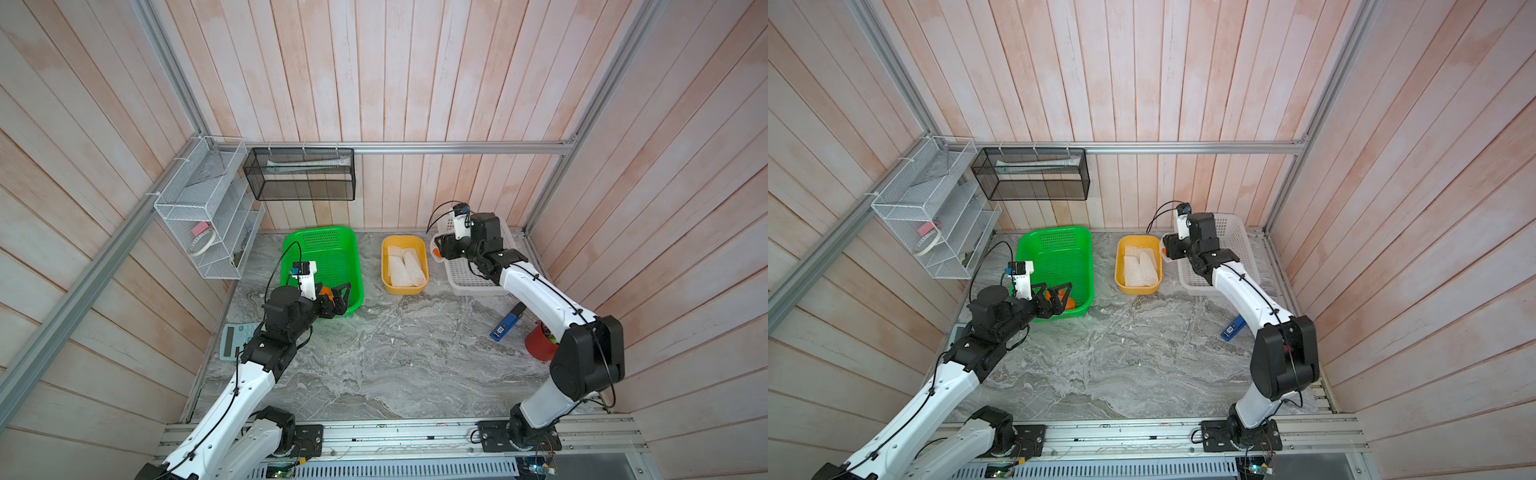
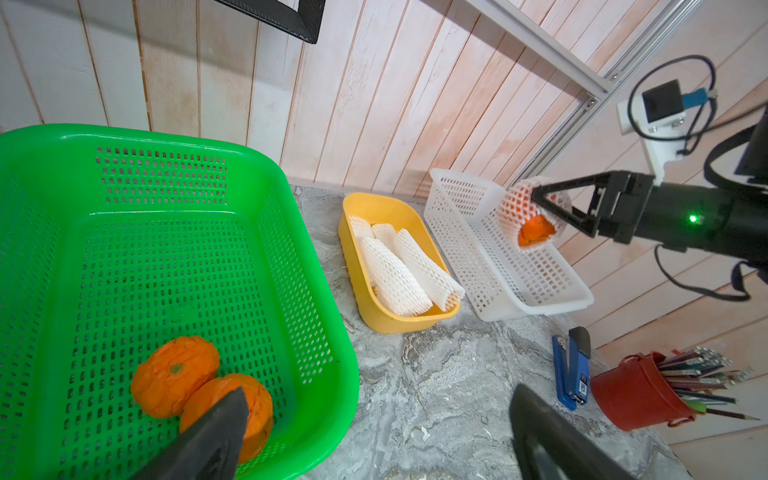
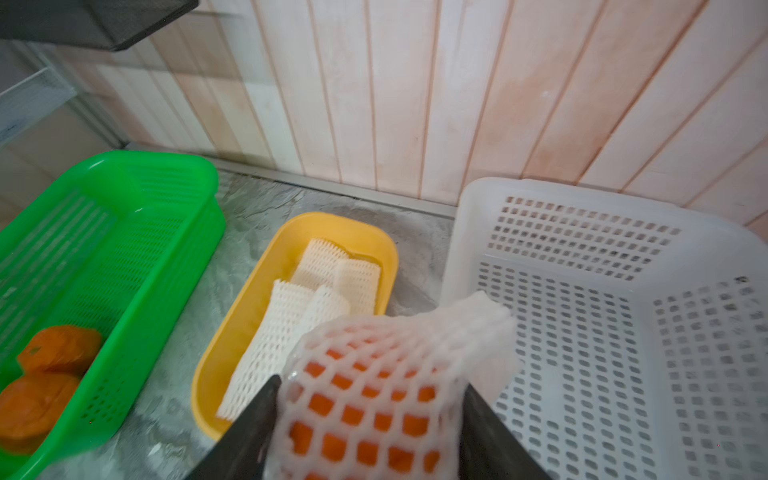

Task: Remove foam nets from oranges
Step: Place the orange at the center of the board.

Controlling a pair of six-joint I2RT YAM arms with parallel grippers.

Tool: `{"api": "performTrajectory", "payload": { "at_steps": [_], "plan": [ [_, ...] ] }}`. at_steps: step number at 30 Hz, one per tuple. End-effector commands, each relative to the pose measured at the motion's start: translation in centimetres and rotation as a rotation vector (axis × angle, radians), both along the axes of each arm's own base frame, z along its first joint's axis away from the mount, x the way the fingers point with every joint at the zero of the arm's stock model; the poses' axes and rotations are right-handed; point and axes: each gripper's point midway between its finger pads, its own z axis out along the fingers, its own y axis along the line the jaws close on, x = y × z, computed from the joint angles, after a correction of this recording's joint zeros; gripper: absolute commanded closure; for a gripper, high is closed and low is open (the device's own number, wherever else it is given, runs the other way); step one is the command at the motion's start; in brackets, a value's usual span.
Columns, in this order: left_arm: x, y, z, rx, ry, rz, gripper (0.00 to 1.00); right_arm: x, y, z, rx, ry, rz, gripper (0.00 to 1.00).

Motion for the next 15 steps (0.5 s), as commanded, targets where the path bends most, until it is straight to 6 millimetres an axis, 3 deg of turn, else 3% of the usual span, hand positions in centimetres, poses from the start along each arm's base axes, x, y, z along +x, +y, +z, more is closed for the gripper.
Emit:
{"api": "performTrajectory", "payload": {
  "at_steps": [1, 6, 9, 15],
  "plan": [
    [-1.0, -0.5, 0.0, -0.030, 0.000, -0.030, 0.00, -3.7, 3.4, -1.8, -0.028, -0.008, 0.145, 0.38],
    [-1.8, -1.0, -0.7, -0.061, 0.030, -0.065, 0.00, -10.0, 7.9, -5.3, -0.032, -0.011, 0.336, 0.38],
    [-2.3, -1.3, -1.7, -0.085, 0.056, -0.084, 0.00, -13.0, 9.1, -7.9, -0.035, 0.013, 0.397, 0.38],
    [-3.2, -1.8, -3.1, -0.114, 0.103, -0.118, 0.00, -17.9, 11.3, -11.2, -0.028, 0.037, 0.509, 0.38]
  ]
}}
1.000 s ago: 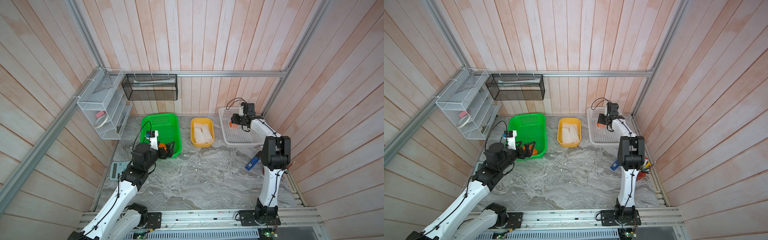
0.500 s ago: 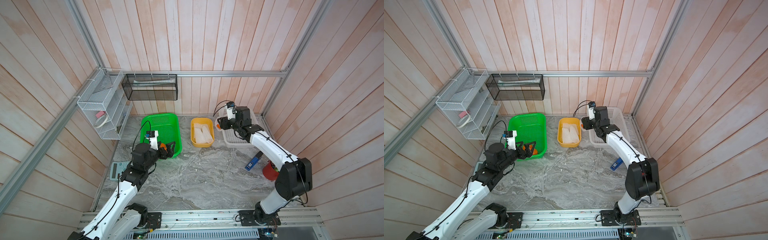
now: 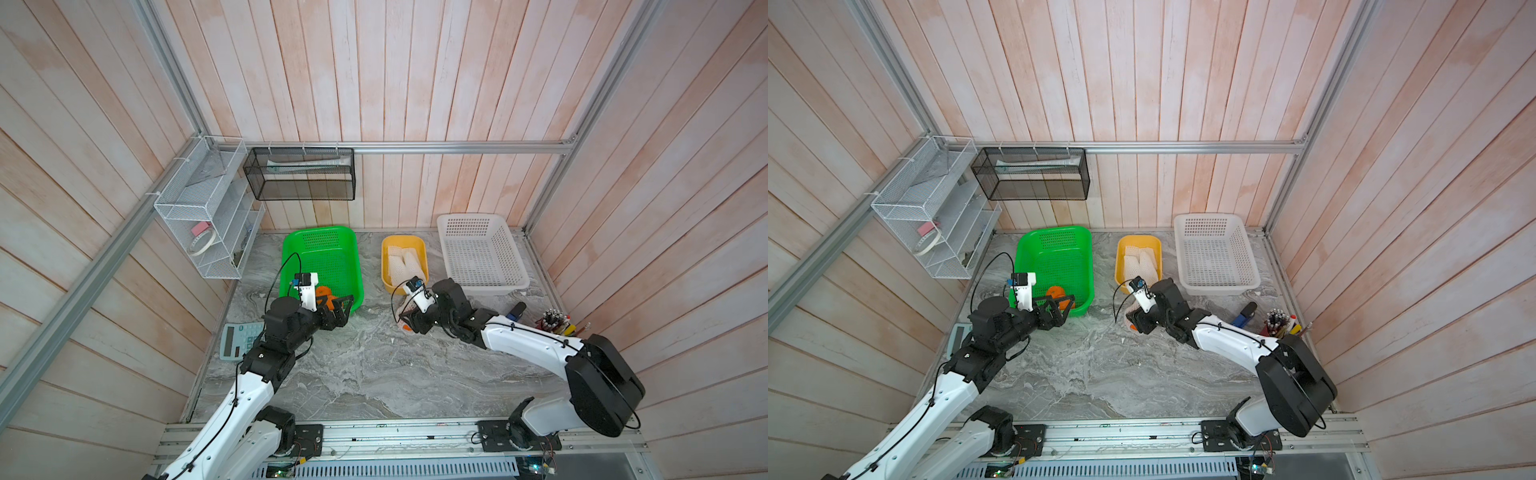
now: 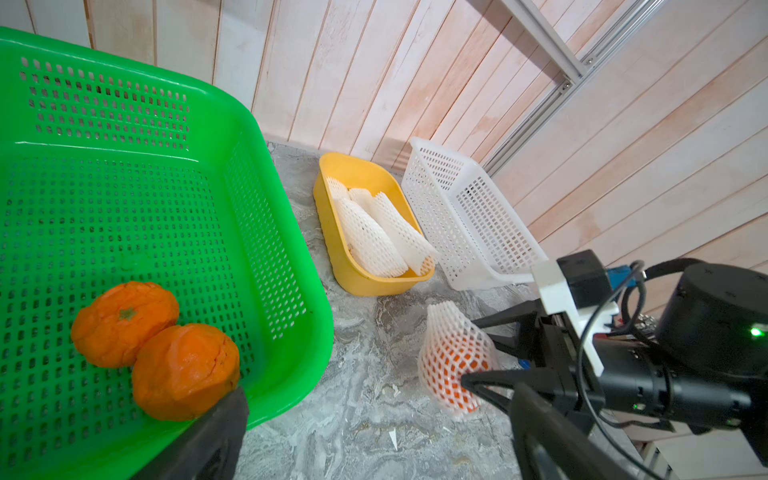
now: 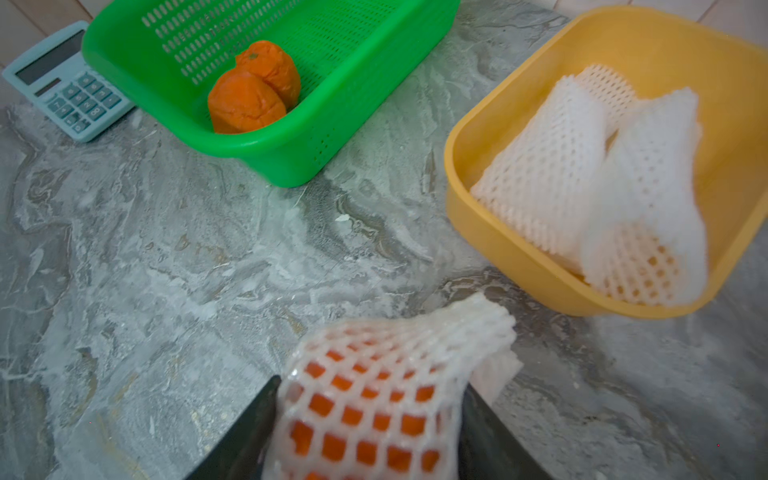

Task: Remove foam nets from oranges
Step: Place the orange at the center of the board.

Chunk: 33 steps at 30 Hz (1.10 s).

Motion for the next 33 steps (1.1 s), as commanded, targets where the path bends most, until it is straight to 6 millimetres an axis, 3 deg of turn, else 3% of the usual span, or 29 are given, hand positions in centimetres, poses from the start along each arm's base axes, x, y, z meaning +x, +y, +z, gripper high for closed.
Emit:
{"api": "performTrajectory", "payload": {
  "at_steps": [1, 8, 12, 23, 28, 33],
  "plan": [
    [-1.0, -0.9, -0.4, -0.045, 0.025, -0.052, 0.00, -1.6, 2.1, 1.1, 0.074, -0.057, 0.078, 0.38],
    [-2.2, -2.2, -2.5, -0.083, 0.084, -0.110, 0.00, -4.5, 3.4, -2.4, 0.025, -0.009, 0.147, 0.38],
    [-2.9, -2.8, -3.5, -0.106, 0.114, -0.138, 0.00, -5.9, 3.7, -3.3, -0.001, -0.009, 0.191, 0.29],
    [-3.8, -4.7, -6.4, -0.135, 0.203, -0.197, 0.00, -7.2, 2.9, -0.2, 0.080, -0.050, 0.197, 0.18],
    [-4.0, -5.7, -8.3, -0.116, 0.268, -0.193, 0.00, -7.1, 1.8, 0.9, 0.115, -0.040, 0.122, 0.15],
    [-3.7, -5.5, -10.0, -0.138, 0.334, -0.134, 0.00, -7.0, 0.5, 1.6, 0.157, 0.014, 0.072, 0.14]
  ]
}}
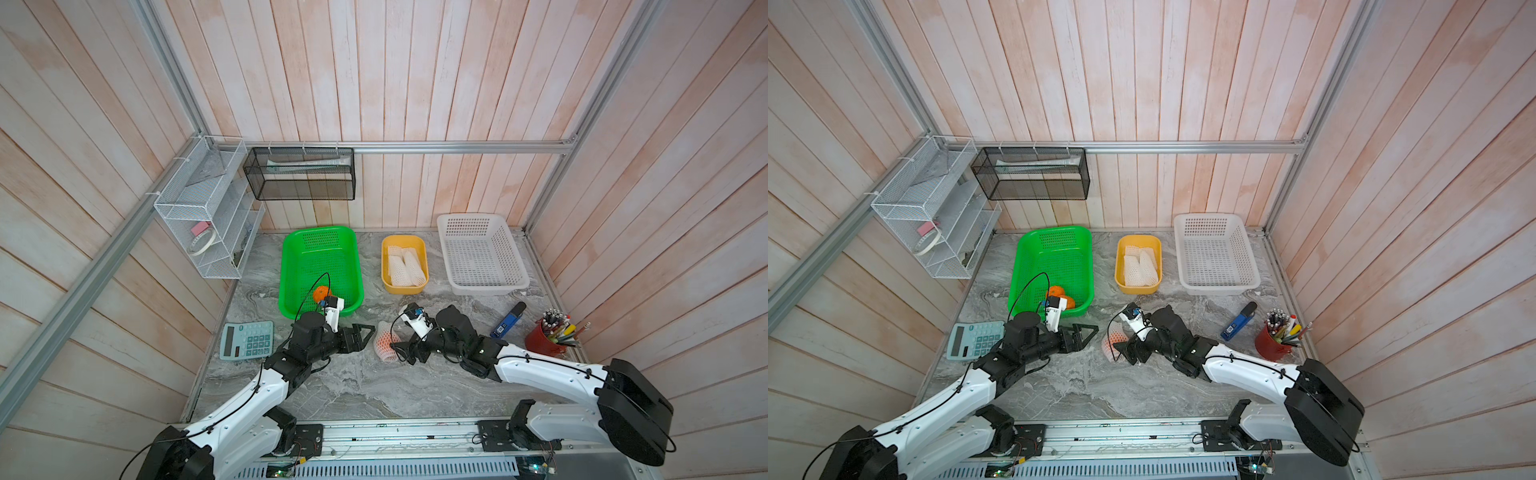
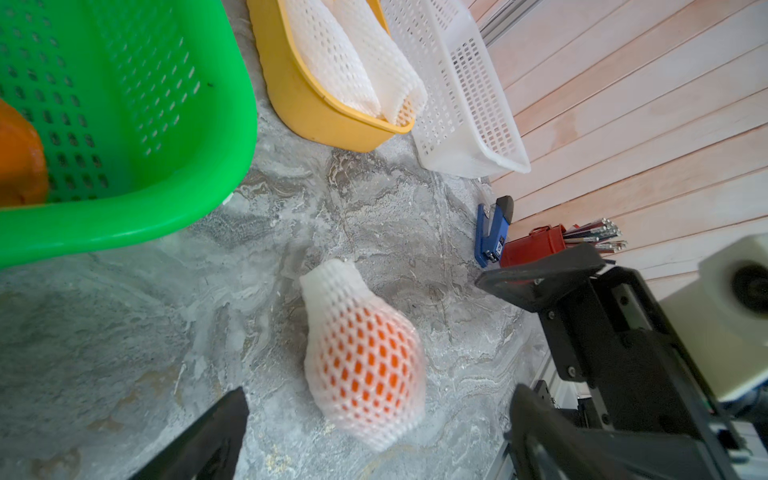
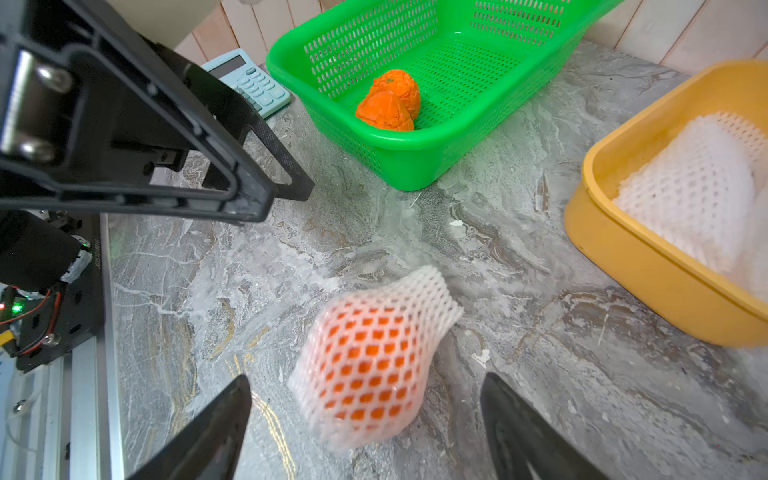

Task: Remove foam nets from oranges
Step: Place the orange at the center of the board, then remove the foam net from the orange.

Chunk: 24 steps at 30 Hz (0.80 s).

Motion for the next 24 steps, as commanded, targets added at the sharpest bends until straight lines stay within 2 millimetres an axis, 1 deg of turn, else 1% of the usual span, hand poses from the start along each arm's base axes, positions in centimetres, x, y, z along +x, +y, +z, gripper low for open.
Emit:
{"api": "performTrajectory", "payload": {
  "at_steps": [1, 6, 10, 12, 16, 19, 21, 24],
  "plan": [
    [0.4, 0.2, -0.7, -0.027, 0.028, 0.053, 0.00, 0.1, -1.2, -0.3, 0.020, 0.070, -0.051, 0.14],
    [0.8, -0.8, -1.5, -0.032, 0.055, 0.048, 0.00, -0.6, -2.2, -0.9, 0.038, 0.098, -0.050, 0.14],
    [1.6, -1.2, -2.1, -0.038, 0.074, 0.068, 0.00, -1.2, -2.6, -2.0, 0.033, 0.124, -0.041, 0.13],
    [2.2, -1.5, -2.4, -0.038, 0.087, 0.080, 0.00, -1.5, -2.5, -2.0, 0.039, 0.134, -0.024, 0.13],
    [3.3, -2.7, -2.4, -0.048, 0.096, 0.073, 0.00, -1.9, -2.6, -2.3, 0.060, 0.141, -0.020, 0.14],
    [4.1, -3.5, -2.6, -0.026, 0.105, 0.053, 0.02, -2.2, -2.8, -2.4, 0.064, 0.141, -0.017, 0.14],
    [4.4, -3.8, -2.9, -0.007, 0.113, 0.043, 0.02, -2.2, -3.0, -2.6, 0.059, 0.140, -0.022, 0.14],
    [4.7, -4.0, -4.0, 0.039, 0.139, 0.029, 0.03, -2.5, -3.3, -2.7, 0.060, 0.135, -0.020, 0.14]
  ]
}}
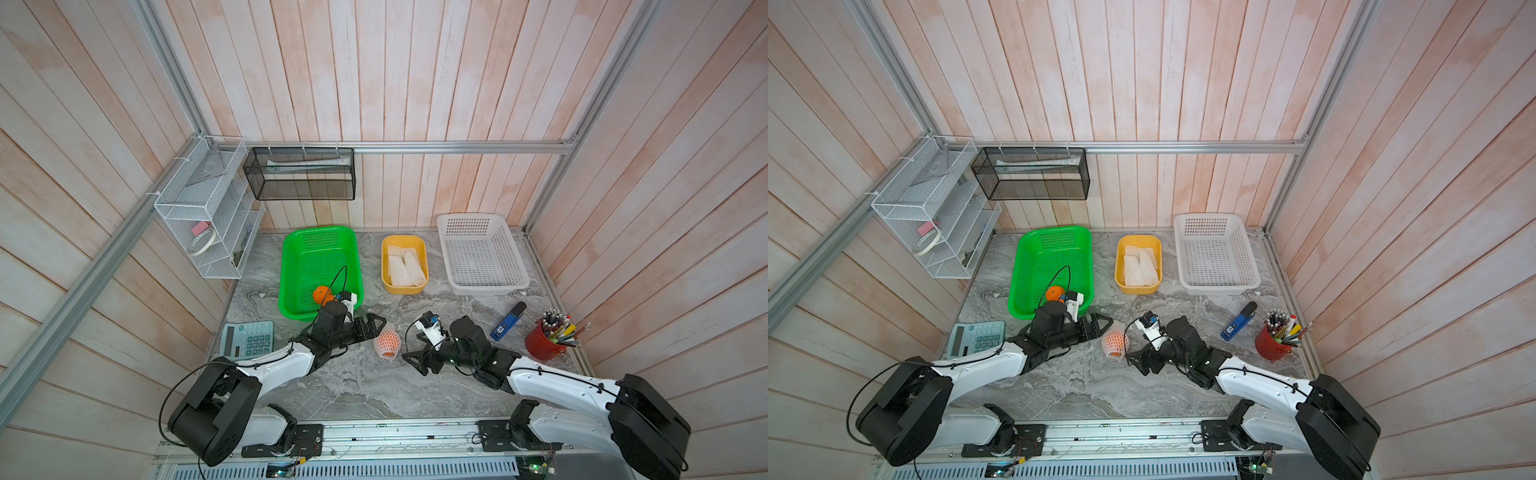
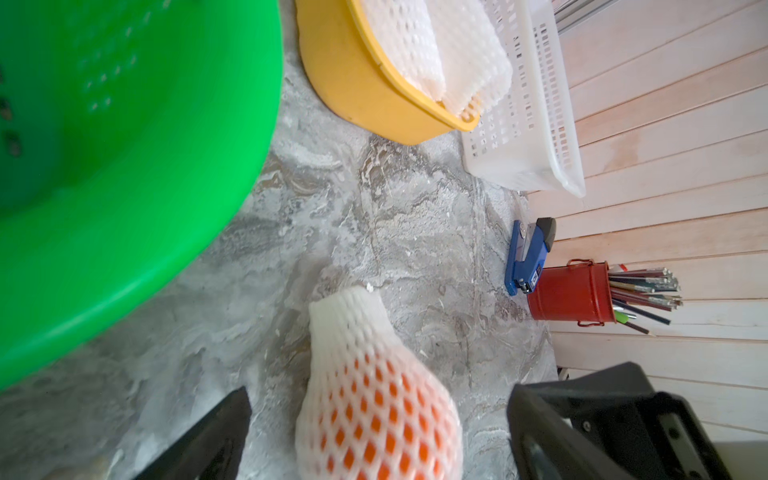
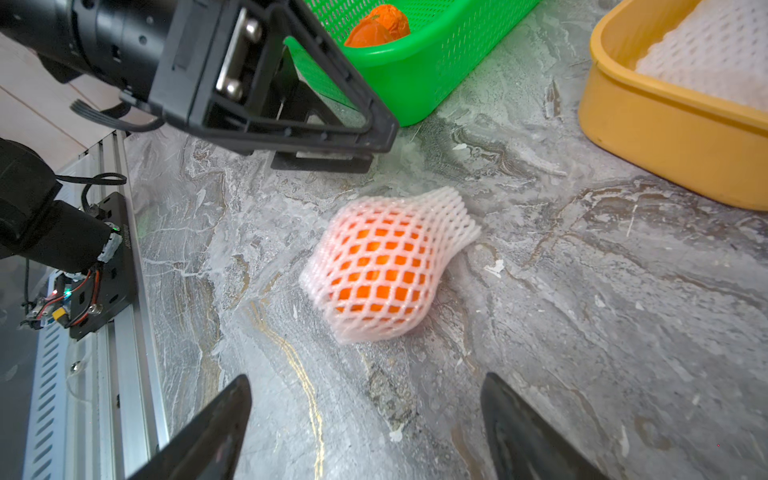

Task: Remove foam nets from oranges
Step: Remove the foam net from the orange.

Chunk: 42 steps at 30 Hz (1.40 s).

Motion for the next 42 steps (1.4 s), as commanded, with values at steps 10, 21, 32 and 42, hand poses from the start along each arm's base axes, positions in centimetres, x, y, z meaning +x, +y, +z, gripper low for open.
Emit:
{"api": "performTrajectory", "payload": {
  "at_steps": [10, 21, 32, 42],
  "plan": [
    [1.0, -1.7, -2.9, 0.108, 0.044, -0.094, 0.05, -0.3, -0.5, 0.6, 0.035, -0.019, -0.007, 0.14],
    [2.0, -3.2, -3.5, 0.123, 0.052, -0.129, 0.06, -0.5, -0.1, -0.1, 0.053, 0.010, 0.001, 0.14],
    [1.8, -3.6, -5.2, 0.164, 0.072, -0.189, 0.38, 0.0, 0.8, 0.1, 0.068, 0.008, 0.013, 0.14],
    [2.7, -3.8, -0.8, 0.097, -0.096, -0.165, 0.73, 0.3, 1.5, -0.3, 0.105, 0.044, 0.007, 0.14]
  ]
}}
